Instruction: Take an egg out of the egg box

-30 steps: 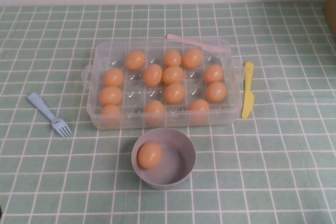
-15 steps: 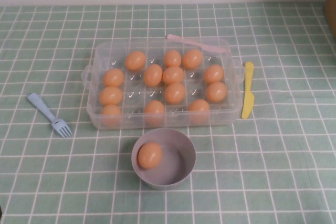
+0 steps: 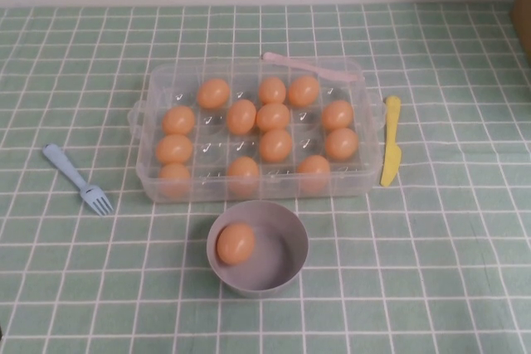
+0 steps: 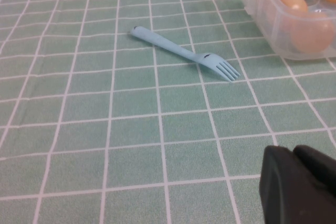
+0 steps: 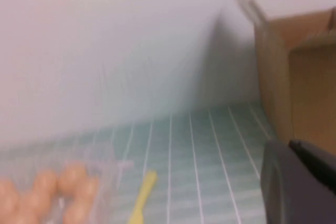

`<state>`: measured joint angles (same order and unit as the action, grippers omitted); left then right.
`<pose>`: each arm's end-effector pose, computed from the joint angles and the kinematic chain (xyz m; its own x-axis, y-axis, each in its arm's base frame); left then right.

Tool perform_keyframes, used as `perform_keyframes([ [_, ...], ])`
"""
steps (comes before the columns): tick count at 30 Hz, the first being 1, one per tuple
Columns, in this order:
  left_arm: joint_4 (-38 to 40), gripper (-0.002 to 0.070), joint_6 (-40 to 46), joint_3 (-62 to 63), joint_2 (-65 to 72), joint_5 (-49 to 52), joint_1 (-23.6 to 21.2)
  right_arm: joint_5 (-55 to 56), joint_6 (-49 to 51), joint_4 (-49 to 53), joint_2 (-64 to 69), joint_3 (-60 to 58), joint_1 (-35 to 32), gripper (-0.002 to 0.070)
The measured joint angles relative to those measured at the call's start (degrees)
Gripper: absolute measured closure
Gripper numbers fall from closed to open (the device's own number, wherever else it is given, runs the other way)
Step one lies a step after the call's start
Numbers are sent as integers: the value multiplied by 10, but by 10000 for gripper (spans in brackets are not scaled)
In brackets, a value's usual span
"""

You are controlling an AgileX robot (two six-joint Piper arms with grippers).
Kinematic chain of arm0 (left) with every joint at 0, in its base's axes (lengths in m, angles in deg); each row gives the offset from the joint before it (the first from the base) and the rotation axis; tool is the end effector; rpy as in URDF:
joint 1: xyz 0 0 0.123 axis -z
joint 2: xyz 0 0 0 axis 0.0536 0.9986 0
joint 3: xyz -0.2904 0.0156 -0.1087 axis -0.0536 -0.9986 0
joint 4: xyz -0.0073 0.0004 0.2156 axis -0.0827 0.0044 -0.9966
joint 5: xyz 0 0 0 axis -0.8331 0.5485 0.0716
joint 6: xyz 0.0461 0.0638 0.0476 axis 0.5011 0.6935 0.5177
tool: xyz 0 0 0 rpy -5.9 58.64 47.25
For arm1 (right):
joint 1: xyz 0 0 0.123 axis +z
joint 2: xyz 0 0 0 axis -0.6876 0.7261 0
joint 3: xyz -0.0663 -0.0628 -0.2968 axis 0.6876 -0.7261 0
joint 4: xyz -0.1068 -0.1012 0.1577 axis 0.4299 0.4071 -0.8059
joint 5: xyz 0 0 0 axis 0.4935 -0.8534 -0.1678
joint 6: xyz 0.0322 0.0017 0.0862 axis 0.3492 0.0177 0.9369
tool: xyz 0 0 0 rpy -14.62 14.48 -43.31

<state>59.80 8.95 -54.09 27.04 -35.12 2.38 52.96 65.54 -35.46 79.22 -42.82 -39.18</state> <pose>-0.0086 0.0008 0.1718 -0.2918 0.0377 -0.9557 0.0979 0.9952 0.0094 -0.0051 -0.0002 0.2045 0.0521 0.2039 -0.9776 -0.0884 0.9760 0.1989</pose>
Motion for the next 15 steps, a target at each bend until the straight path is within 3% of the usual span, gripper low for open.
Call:
perform_keyframes([
  [7, 0, 678, 0, 0, 0, 0, 0, 127, 1, -152, 0, 0, 0, 694],
  [11, 0, 678, 0, 0, 0, 0, 0, 109, 11, -206, 0, 0, 0, 694],
  [15, 0, 678, 0, 0, 0, 0, 0, 13, 13, -226, 7, 38, 0, 694],
])
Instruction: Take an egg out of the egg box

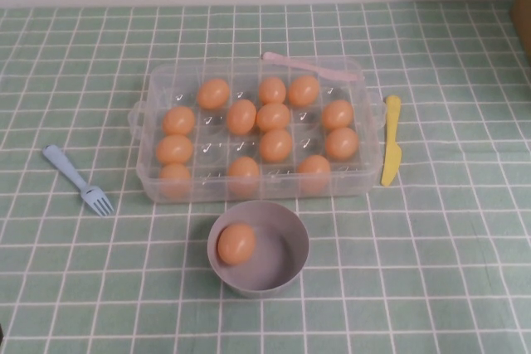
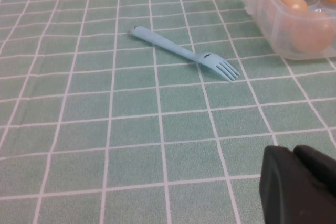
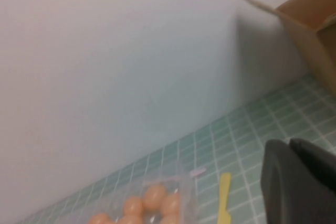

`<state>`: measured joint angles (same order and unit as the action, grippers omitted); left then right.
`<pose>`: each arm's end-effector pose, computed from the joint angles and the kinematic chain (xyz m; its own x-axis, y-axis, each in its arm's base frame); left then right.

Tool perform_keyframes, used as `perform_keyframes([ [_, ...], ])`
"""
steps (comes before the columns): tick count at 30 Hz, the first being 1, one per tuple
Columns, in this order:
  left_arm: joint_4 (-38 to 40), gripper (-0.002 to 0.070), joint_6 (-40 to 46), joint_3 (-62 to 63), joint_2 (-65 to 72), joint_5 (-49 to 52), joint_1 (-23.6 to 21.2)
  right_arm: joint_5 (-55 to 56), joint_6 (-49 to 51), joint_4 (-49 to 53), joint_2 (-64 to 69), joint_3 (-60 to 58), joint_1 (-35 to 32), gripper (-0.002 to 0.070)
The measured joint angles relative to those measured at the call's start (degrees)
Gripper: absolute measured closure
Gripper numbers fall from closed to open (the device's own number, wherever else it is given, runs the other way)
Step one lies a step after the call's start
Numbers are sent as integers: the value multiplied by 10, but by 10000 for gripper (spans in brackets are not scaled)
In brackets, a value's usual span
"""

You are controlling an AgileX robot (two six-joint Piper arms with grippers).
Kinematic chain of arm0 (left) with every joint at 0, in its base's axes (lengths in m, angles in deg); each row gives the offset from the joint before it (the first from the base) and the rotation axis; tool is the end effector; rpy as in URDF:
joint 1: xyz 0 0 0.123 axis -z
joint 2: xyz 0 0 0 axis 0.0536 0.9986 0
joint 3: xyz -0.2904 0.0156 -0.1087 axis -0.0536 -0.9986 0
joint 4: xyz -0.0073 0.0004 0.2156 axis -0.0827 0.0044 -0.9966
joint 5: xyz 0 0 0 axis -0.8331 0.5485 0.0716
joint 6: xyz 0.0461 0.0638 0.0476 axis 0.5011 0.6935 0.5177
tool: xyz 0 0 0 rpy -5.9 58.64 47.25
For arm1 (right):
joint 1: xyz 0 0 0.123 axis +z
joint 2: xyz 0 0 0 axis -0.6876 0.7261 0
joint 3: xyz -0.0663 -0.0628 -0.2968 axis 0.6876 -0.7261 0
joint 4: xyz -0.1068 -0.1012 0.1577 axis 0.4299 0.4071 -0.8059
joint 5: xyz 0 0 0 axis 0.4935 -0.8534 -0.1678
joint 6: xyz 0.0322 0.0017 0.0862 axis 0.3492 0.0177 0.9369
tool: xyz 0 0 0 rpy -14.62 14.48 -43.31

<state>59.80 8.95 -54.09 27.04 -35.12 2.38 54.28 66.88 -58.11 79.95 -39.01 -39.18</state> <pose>-0.0086 0.0008 0.1718 -0.2918 0.0377 -0.9557 0.0979 0.9952 0.0094 -0.0077 -0.0016 0.2264 0.0776 0.5879 -0.8052 -0.1327 0.8065 0.5761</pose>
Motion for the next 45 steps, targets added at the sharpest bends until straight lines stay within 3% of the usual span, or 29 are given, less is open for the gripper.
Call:
perform_keyframes([
  [7, 0, 678, 0, 0, 0, 0, 0, -180, 0, 8, 135, 130, 0, 694],
  [18, 0, 678, 0, 0, 0, 0, 0, -417, 0, 119, 417, 329, 0, 694],
  [28, 0, 678, 0, 0, 0, 0, 0, -505, -29, 143, 621, 514, 5, 694],
  [45, 0, 678, 0, 0, 0, 0, 0, -577, -41, 233, 961, 817, 200, 688],
])
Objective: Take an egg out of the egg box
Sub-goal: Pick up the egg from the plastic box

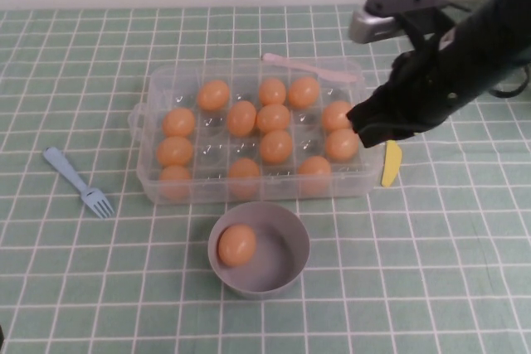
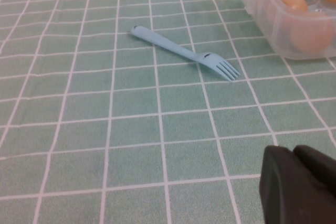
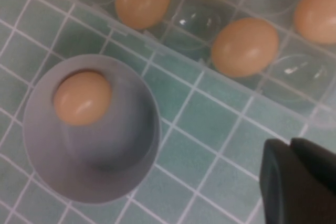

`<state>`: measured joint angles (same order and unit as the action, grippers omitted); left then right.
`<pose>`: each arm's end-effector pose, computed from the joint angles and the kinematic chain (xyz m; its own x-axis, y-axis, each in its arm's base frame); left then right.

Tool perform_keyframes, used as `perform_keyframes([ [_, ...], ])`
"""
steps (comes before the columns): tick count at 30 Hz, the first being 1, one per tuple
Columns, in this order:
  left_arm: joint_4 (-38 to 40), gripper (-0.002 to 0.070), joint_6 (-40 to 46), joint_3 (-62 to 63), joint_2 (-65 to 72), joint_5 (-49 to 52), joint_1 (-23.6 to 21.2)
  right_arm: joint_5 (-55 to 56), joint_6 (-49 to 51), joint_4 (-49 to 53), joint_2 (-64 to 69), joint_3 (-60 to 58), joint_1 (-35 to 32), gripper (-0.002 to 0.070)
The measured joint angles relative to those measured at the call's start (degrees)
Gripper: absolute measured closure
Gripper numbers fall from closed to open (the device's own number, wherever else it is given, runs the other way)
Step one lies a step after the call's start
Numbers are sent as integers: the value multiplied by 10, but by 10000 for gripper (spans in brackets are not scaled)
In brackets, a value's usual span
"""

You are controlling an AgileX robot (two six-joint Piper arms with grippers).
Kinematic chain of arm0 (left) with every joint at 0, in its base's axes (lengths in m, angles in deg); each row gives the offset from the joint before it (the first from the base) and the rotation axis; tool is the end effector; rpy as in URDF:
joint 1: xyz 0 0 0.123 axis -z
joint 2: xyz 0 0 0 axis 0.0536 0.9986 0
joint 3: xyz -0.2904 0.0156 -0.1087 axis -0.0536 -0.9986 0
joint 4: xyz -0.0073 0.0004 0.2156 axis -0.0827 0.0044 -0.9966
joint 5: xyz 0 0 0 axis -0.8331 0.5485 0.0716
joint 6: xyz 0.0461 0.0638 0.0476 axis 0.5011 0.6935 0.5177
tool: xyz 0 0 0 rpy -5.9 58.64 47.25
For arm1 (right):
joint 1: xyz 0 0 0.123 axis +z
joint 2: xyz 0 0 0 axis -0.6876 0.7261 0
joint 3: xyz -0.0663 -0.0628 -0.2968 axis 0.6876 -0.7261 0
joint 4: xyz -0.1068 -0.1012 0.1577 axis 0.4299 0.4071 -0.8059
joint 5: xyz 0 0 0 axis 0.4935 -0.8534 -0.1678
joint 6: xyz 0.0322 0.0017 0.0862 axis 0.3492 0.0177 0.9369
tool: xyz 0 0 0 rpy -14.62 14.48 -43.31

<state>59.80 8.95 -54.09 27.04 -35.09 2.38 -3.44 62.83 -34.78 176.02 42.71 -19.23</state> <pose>-0.0086 0.0008 0.1717 -0.2923 0.0378 -0.9556 0.0979 0.9952 0.0094 0.2886 0.1563 0.3456 -0.8088 -0.3620 -0.4635 -0.5056 0.8306 0.2335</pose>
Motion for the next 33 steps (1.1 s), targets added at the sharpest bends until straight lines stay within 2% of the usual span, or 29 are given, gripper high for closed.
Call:
perform_keyframes([
  [5, 0, 678, 0, 0, 0, 0, 0, -31, -1, 19, 73, 80, 37, 632],
  [16, 0, 678, 0, 0, 0, 0, 0, -66, 4, 84, 163, 185, 50, 407],
  [24, 0, 678, 0, 0, 0, 0, 0, -54, 147, 150, 203, 204, 50, 305],
  [30, 0, 678, 0, 0, 0, 0, 0, -47, 210, 170, 211, 204, 50, 207],
  [33, 0, 678, 0, 0, 0, 0, 0, -38, 246, 170, 217, 204, 50, 184],
])
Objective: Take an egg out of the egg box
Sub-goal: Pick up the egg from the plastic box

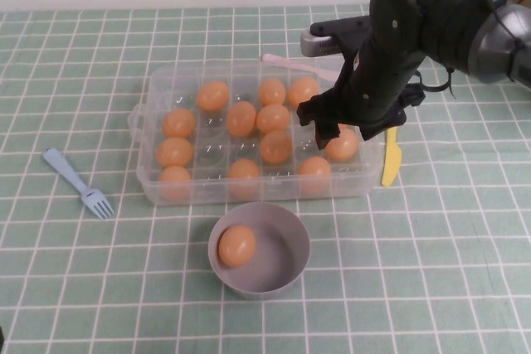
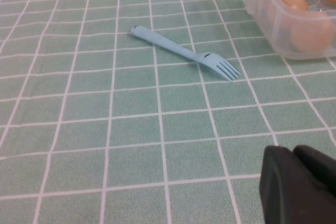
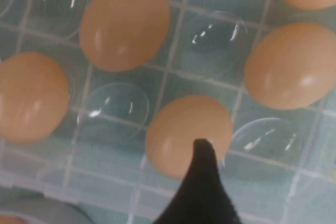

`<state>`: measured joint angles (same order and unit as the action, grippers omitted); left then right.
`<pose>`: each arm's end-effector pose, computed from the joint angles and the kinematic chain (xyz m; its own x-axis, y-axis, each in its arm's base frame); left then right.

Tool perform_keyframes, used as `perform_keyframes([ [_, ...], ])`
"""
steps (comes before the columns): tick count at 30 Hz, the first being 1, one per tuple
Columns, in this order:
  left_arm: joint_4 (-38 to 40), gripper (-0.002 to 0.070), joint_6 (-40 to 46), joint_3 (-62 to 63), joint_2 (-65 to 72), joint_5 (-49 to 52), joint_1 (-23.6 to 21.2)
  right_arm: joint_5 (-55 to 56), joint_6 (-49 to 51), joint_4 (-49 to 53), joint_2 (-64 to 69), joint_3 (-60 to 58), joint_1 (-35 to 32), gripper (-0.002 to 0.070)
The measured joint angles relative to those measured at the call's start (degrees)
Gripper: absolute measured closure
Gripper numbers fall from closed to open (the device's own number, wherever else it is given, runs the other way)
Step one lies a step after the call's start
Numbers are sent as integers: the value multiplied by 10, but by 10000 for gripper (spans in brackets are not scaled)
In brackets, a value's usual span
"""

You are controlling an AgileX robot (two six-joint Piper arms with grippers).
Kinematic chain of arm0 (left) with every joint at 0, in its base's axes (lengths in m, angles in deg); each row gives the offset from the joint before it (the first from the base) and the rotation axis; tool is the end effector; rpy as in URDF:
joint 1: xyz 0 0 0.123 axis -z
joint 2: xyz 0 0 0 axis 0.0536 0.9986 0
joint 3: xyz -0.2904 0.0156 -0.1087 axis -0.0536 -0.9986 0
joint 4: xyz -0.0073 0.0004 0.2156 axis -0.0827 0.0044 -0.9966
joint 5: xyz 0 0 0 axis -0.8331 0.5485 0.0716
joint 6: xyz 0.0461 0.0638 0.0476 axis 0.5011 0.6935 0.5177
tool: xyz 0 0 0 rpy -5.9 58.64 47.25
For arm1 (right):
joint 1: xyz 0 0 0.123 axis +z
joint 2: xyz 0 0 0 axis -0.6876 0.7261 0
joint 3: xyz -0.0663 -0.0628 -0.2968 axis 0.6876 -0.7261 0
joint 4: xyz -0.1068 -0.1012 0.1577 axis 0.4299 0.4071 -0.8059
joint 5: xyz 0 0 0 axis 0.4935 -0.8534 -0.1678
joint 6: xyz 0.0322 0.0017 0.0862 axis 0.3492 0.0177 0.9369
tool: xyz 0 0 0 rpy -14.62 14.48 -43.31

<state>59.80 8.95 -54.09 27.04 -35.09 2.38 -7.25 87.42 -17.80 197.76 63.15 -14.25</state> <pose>-0.0086 0.0008 0.1717 -0.2923 0.0378 -0.9556 0.0979 0.9952 0.0094 0.3712 0.2095 0.2859 -0.9145 -0.2136 -0.3436 -0.2657 0.9575 0.1119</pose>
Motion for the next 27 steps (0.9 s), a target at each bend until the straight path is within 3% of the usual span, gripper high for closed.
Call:
perform_keyframes([
  [9, 0, 678, 0, 0, 0, 0, 0, 30, 86, -17, 26, 0, 0, 176],
  [27, 0, 678, 0, 0, 0, 0, 0, 56, 107, -20, 38, 0, -14, 176],
])
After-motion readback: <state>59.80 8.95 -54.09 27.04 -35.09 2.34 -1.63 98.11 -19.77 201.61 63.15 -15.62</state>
